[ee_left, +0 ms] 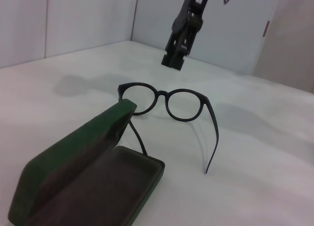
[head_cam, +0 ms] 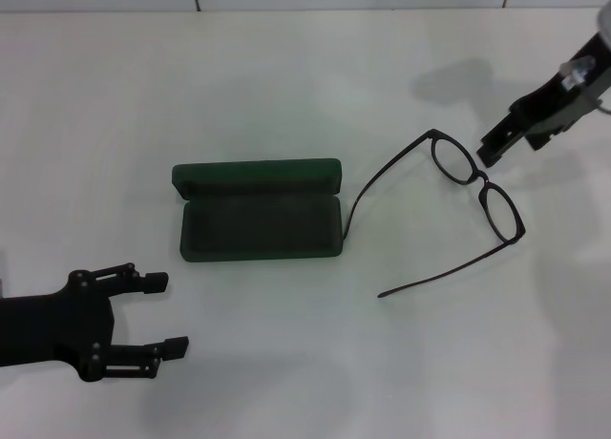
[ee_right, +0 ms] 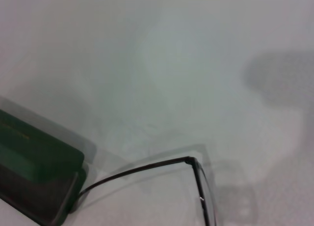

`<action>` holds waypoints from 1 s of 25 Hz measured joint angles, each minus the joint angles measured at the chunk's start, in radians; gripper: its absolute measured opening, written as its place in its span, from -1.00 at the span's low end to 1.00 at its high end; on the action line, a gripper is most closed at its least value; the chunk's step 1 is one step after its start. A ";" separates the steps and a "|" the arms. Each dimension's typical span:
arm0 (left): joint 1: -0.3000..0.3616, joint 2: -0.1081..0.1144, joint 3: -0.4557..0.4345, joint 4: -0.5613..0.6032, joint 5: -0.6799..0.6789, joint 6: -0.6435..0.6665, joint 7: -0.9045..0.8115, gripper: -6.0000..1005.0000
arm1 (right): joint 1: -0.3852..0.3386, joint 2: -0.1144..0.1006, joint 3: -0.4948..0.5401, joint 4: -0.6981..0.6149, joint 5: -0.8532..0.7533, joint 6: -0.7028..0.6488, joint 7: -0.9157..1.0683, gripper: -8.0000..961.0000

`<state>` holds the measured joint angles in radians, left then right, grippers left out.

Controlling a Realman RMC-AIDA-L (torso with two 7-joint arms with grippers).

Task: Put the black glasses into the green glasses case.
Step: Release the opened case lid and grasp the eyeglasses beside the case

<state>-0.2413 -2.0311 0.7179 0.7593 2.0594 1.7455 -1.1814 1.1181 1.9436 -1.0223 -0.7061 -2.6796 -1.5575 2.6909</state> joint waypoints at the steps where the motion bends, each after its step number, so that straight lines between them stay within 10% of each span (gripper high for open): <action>1: -0.001 0.000 0.000 0.000 0.001 0.000 0.000 0.73 | 0.005 0.007 -0.002 0.006 -0.009 0.005 0.006 0.63; 12: -0.011 -0.001 0.000 0.000 0.010 0.000 0.000 0.72 | 0.009 0.066 -0.065 0.043 -0.050 0.103 0.049 0.63; 25: -0.020 -0.001 0.000 0.000 0.020 0.000 0.000 0.71 | 0.008 0.073 -0.079 0.104 -0.040 0.178 0.044 0.63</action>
<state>-0.2611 -2.0325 0.7178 0.7593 2.0792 1.7456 -1.1811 1.1258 2.0161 -1.1014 -0.6022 -2.7198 -1.3795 2.7347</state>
